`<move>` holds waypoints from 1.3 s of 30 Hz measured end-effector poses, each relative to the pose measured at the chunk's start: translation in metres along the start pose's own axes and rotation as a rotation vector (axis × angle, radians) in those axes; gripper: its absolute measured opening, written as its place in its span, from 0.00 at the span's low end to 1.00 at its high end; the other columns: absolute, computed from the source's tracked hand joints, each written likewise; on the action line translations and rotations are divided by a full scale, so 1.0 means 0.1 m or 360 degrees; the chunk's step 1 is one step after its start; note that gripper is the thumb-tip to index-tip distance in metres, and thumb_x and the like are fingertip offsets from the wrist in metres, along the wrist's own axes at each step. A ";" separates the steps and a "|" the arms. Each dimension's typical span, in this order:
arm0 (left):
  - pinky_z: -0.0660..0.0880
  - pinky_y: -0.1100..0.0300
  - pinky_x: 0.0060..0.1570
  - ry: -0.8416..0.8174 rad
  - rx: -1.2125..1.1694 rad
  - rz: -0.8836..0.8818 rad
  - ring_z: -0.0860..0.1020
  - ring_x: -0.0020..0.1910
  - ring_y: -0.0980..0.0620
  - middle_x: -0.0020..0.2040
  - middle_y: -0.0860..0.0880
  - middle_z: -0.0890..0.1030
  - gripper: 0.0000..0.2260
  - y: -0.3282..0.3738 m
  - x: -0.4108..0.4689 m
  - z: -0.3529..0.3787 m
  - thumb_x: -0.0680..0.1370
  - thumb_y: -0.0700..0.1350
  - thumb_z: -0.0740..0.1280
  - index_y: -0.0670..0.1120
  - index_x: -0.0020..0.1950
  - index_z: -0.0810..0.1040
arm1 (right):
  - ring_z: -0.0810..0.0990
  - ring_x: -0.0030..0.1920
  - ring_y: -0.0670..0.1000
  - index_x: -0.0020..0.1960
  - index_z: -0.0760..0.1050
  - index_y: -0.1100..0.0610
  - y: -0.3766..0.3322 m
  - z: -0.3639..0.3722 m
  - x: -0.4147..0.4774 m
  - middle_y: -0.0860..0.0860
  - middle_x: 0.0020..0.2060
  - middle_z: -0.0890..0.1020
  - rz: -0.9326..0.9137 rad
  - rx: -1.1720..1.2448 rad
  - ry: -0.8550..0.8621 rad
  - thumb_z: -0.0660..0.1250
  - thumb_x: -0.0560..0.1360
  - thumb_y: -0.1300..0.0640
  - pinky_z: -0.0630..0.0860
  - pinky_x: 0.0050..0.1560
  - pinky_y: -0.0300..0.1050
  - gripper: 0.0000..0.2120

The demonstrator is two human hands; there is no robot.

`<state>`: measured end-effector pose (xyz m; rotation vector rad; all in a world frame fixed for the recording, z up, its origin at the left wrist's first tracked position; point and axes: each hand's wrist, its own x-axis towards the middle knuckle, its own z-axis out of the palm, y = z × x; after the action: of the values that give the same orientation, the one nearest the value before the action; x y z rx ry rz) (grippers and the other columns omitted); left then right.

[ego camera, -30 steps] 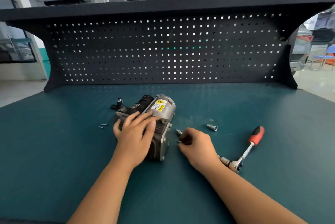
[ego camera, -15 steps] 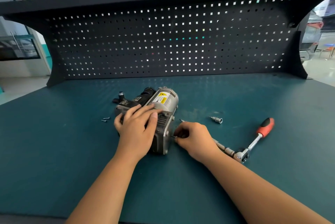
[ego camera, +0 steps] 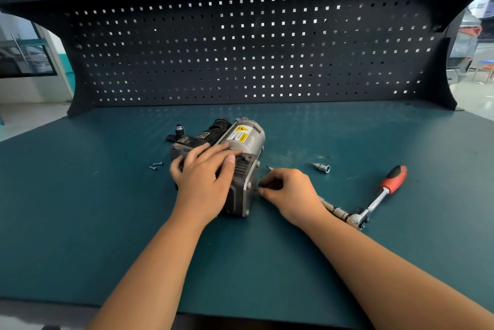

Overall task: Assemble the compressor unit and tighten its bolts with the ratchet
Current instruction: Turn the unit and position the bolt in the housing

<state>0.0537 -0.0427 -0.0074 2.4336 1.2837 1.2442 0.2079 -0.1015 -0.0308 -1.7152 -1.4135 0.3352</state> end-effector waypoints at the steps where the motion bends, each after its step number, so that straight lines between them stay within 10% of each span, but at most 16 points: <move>1: 0.45 0.59 0.64 -0.0001 -0.0001 0.0002 0.63 0.68 0.58 0.63 0.64 0.74 0.13 0.00 0.00 0.00 0.81 0.51 0.56 0.62 0.57 0.78 | 0.76 0.38 0.43 0.41 0.78 0.53 0.00 0.00 0.00 0.45 0.35 0.78 -0.0002 -0.0006 -0.0010 0.72 0.71 0.61 0.68 0.35 0.22 0.04; 39: 0.46 0.57 0.64 -0.0009 -0.0019 0.0003 0.63 0.68 0.58 0.63 0.65 0.73 0.12 -0.01 0.01 0.01 0.81 0.51 0.57 0.61 0.57 0.78 | 0.76 0.39 0.44 0.41 0.77 0.53 0.01 0.03 0.04 0.48 0.37 0.79 0.0031 -0.0053 -0.0049 0.72 0.72 0.60 0.68 0.34 0.23 0.04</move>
<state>0.0541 -0.0416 -0.0082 2.4290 1.2689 1.2410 0.2078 -0.0966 -0.0328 -1.7586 -1.4330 0.3517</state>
